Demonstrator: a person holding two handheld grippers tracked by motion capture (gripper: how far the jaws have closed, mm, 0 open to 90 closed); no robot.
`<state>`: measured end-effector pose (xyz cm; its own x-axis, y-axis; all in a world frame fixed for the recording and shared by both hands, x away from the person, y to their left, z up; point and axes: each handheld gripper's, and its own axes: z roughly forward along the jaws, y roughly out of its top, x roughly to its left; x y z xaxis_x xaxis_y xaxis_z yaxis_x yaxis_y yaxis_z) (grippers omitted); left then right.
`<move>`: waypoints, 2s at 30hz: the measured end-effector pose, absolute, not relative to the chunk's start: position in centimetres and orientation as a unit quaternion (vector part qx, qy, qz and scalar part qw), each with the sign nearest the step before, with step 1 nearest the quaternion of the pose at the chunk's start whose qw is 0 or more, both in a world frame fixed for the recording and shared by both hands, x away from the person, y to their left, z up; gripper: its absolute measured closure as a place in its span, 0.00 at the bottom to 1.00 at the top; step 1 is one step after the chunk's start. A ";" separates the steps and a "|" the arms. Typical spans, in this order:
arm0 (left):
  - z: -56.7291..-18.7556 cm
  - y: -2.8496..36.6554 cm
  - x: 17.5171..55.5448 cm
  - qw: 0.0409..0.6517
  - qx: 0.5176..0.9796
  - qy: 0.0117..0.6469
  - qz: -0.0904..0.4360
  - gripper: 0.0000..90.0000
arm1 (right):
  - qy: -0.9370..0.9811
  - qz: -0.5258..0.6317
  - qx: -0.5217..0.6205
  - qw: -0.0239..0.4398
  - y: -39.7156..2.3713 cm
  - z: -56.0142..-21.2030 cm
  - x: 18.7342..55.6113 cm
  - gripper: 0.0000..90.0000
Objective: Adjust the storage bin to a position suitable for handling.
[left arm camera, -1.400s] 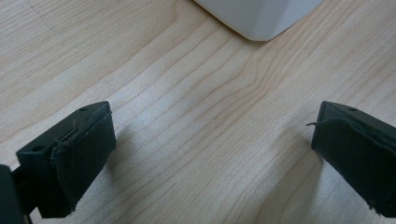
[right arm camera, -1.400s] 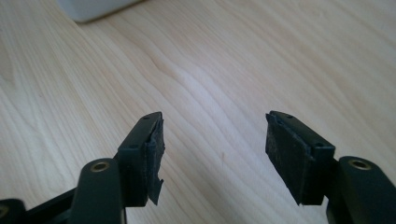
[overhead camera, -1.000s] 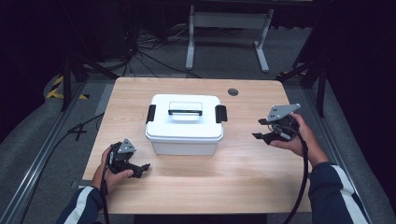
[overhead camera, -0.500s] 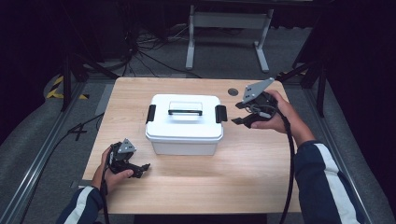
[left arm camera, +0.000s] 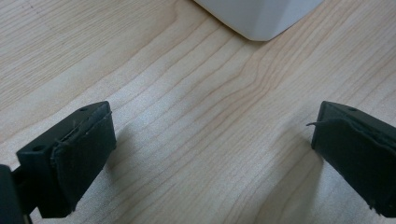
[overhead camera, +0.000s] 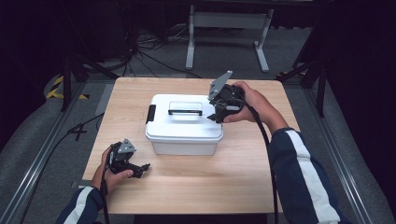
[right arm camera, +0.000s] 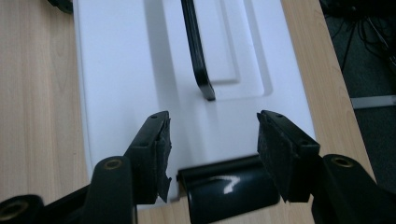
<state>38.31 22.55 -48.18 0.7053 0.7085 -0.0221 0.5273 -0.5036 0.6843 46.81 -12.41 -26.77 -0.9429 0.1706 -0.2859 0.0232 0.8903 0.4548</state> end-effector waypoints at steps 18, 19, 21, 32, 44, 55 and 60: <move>-48.2 22.6 38.3 0.344 0.857 0.360 0.132 0.00 | 0.964 0.199 0.002 0.176 -6.1 -27.5 47.3 0.76; -48.2 22.6 38.3 0.344 0.857 0.360 0.131 0.00 | 0.963 0.200 -0.002 0.179 -6.0 -27.6 47.2 0.78; -48.2 22.6 38.3 0.344 0.857 0.359 0.134 0.00 | 0.964 0.201 -0.005 0.177 -5.7 -27.6 47.2 0.83; -48.2 22.6 38.4 0.344 0.858 0.358 0.134 0.00 | 0.963 0.192 -0.021 0.187 -5.2 -27.7 47.3 0.94; -48.2 22.6 38.4 0.344 0.858 0.358 0.133 0.00 | 0.961 0.196 -0.030 0.194 -5.2 -26.6 47.2 0.95; -48.2 22.6 38.4 0.344 0.858 0.358 0.133 0.00 | 0.955 0.205 -0.029 0.210 -6.3 -25.1 46.8 0.95; -48.2 22.6 38.4 0.344 0.858 0.358 0.133 0.00 | 0.955 0.205 -0.024 0.213 -7.0 -24.7 46.8 0.95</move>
